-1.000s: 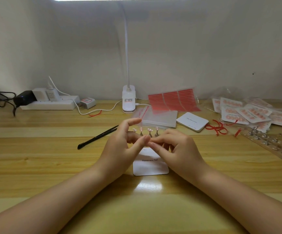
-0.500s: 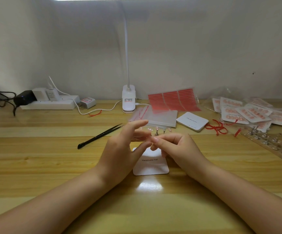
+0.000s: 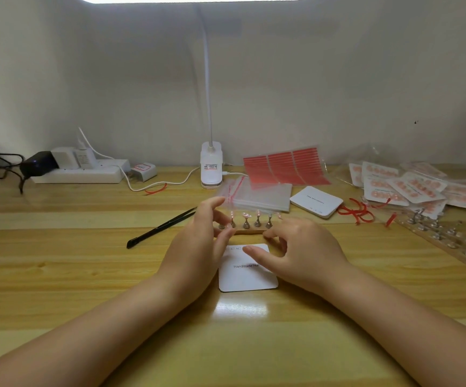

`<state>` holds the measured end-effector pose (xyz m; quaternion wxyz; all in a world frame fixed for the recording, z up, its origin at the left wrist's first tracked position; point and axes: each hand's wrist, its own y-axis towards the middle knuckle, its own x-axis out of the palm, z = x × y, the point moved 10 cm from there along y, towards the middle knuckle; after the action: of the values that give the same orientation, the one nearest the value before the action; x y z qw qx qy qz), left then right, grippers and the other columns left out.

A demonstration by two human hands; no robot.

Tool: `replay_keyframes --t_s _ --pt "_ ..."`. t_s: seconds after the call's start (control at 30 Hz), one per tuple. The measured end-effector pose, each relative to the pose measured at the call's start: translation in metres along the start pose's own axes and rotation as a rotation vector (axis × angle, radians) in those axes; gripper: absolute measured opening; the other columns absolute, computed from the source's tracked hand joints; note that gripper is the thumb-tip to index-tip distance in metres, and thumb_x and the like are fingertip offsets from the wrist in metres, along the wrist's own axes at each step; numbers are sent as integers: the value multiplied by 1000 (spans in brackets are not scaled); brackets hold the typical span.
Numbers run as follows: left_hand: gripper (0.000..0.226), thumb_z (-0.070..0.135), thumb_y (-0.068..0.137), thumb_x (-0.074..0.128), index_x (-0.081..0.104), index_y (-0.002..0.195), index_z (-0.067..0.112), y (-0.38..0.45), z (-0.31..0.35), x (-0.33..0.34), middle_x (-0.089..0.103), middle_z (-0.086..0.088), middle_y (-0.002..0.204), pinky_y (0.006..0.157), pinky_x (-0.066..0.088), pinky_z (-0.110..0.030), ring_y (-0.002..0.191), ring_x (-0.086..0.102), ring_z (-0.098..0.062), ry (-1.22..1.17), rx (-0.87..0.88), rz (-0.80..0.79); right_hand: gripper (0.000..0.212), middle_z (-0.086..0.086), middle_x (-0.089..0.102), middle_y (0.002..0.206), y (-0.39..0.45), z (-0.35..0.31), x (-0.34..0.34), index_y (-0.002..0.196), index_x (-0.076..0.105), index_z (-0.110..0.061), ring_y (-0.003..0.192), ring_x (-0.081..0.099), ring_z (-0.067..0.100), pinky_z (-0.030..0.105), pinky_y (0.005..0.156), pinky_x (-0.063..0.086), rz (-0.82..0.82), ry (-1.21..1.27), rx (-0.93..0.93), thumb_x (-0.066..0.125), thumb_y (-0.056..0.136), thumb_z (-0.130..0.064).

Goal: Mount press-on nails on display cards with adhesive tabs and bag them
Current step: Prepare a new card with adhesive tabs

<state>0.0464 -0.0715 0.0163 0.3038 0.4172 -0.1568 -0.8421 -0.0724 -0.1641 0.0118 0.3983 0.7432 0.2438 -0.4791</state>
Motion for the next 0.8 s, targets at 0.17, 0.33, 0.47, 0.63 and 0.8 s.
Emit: replay_keyframes --t_s 0.17,0.33,0.47,0.63,0.8 --pt "53 17 94 60 35 141 22 4 -11 3 57 17 99 87 52 -29 93 63 -2 -86 -82 -46 102 -10 60 109 2 11 14 129 60 -29 102 52 11 28 78 41 -187 73 70 33 56 -95" --pt "54 22 94 61 35 141 26 5 -16 4 58 17 98 80 50 -15 90 60 6 -106 -116 -48 121 -22 41 111 -2 7 27 140 40 -41 113 40 7 31 94 40 -436 68 6 50 35 -99" --pt "56 23 93 62 35 141 26 3 -17 4 59 16 97 79 50 -16 88 61 4 -110 -122 -51 105 -25 42 101 0 4 23 125 50 -44 101 42 -1 28 89 44 -406 157 -12 60 33 -93" --pt "57 24 93 61 33 142 27 3 -15 3 59 16 98 81 52 -26 88 62 -1 -86 -122 -54 85 -24 41 104 1 7 27 102 53 -46 104 41 -1 30 95 44 -411 246 22 62 30 -90" --pt "57 22 93 62 33 142 26 3 -15 5 60 14 97 81 51 -21 87 62 1 -107 -126 -64 96 -26 38 109 1 8 28 113 52 -44 109 37 -2 30 100 41 -410 256 22 63 30 -90"
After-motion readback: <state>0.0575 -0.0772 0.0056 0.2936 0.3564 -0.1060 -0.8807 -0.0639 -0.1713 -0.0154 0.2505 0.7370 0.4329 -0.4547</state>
